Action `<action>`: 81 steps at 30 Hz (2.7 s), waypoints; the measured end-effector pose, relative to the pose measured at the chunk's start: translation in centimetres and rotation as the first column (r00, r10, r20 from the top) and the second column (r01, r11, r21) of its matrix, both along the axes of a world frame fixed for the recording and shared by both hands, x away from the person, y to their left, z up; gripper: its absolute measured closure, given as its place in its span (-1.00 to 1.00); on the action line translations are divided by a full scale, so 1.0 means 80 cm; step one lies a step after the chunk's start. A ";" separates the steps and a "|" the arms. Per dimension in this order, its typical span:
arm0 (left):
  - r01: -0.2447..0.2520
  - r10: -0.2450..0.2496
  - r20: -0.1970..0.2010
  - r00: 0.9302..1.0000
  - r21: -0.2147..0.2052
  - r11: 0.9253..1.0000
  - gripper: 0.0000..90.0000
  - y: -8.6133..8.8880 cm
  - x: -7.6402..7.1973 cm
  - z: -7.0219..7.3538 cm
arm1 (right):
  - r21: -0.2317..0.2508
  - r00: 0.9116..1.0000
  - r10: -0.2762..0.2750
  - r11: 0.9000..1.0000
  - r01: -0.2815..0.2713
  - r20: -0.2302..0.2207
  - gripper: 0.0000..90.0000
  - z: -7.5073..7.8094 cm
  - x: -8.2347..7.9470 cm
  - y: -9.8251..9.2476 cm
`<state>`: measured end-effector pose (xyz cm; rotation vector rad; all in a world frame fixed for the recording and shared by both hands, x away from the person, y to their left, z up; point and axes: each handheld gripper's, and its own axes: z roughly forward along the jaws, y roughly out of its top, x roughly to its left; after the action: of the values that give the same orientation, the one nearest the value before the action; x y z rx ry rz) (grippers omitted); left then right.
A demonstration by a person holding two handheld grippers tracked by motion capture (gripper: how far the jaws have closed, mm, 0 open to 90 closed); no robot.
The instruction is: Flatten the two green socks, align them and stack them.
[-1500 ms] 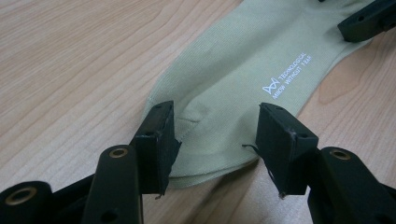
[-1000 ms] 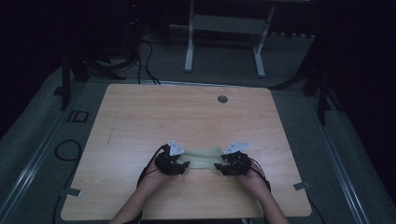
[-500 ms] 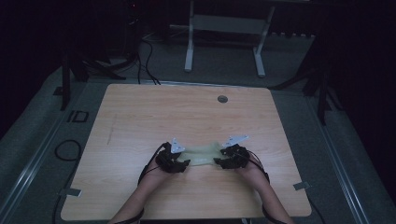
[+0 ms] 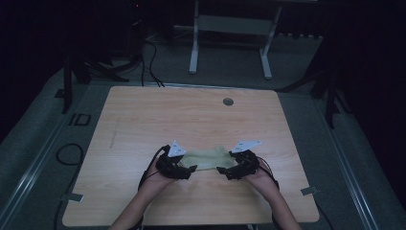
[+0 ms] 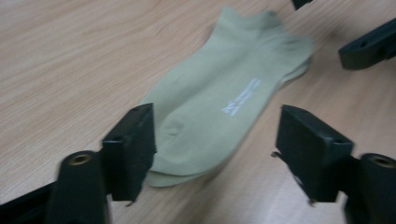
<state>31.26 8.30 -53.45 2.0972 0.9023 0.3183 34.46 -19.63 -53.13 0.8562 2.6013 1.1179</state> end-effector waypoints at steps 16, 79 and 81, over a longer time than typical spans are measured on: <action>0.010 -0.010 0.003 1.000 -0.092 0.996 -0.68 0.032 -0.022 0.005 | 0.016 0.996 -0.082 0.997 0.082 0.032 -0.68 0.001 -0.011 -0.039; -0.434 0.438 0.065 0.897 -0.059 0.899 -0.95 0.231 -0.145 -0.040 | 0.034 0.858 -0.502 0.865 0.501 0.108 -0.72 -0.032 -0.112 -0.223; -0.459 0.463 0.067 0.884 -0.061 0.886 -0.95 0.234 -0.147 -0.040 | 0.042 0.838 -0.533 0.845 0.532 0.117 -0.72 -0.034 -0.116 -0.228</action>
<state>19.49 27.05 -56.65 1.7934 1.3455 0.6192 25.21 -37.84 -55.82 1.3550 2.0518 0.9734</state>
